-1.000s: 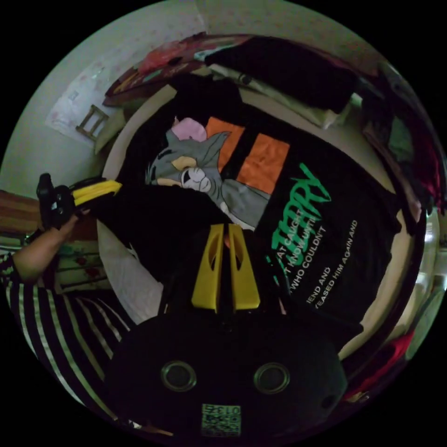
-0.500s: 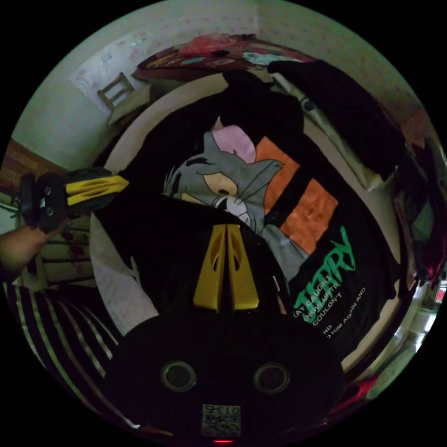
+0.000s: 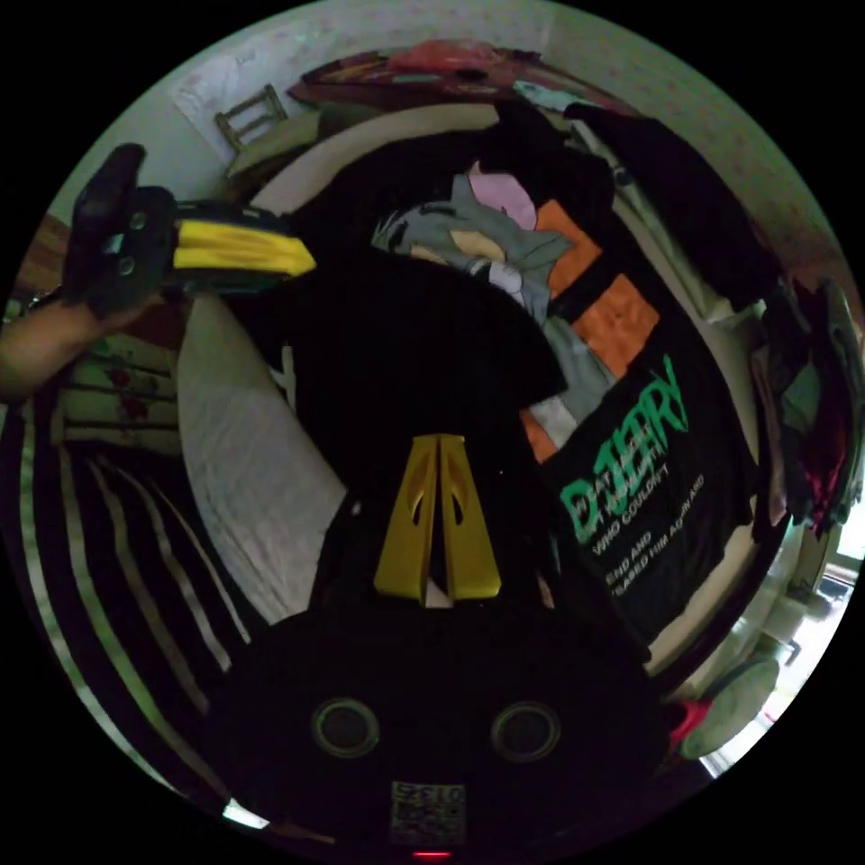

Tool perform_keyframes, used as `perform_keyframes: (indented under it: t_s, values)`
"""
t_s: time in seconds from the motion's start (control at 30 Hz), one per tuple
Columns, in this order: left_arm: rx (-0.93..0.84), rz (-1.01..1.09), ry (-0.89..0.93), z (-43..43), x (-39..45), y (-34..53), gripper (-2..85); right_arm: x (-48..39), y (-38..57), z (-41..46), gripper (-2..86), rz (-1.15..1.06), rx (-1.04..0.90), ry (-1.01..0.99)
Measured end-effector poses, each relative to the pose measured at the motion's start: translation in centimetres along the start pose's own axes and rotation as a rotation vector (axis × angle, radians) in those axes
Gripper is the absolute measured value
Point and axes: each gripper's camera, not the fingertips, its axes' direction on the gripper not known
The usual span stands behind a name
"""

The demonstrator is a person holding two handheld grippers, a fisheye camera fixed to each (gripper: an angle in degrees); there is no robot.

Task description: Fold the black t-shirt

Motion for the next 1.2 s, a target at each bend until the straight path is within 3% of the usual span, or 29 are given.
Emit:
perform_keyframes:
  t_s: [0.07,0.23,0.43,0.9,0.97,1.07,1.2]
  values:
    - [-0.018,-0.003,-0.002,-0.2,-0.1,-0.2,-0.3,0.2,1.3,0.1,0.0,0.014,-0.022,0.0]
    - [0.117,0.1,-0.034,-2.6,1.2,-2.4,-0.4,0.6,2.4,-2.3,0.8,0.064,0.206,-0.015]
    - [0.078,0.13,0.061,-1.7,2.3,-4.7,-0.4,1.9,1.5,-0.3,5.5,0.161,0.159,-0.014]
    - [0.068,0.101,0.075,-3.5,0.3,-6.5,-0.4,4.3,5.6,-1.4,0.3,0.188,0.167,-0.071]
    - [0.074,0.067,0.064,-3.8,-0.4,-6.4,-0.3,4.5,5.7,0.4,0.2,0.174,0.032,-0.101]
    - [0.087,-0.034,-0.005,-5.1,-2.6,-5.9,-0.3,5.5,7.4,-0.3,0.1,0.231,0.09,-0.056]
    - [0.018,-0.162,-0.103,-5.1,-6.4,-4.6,-0.3,4.7,8.3,-3.0,0.1,0.121,0.277,0.009]
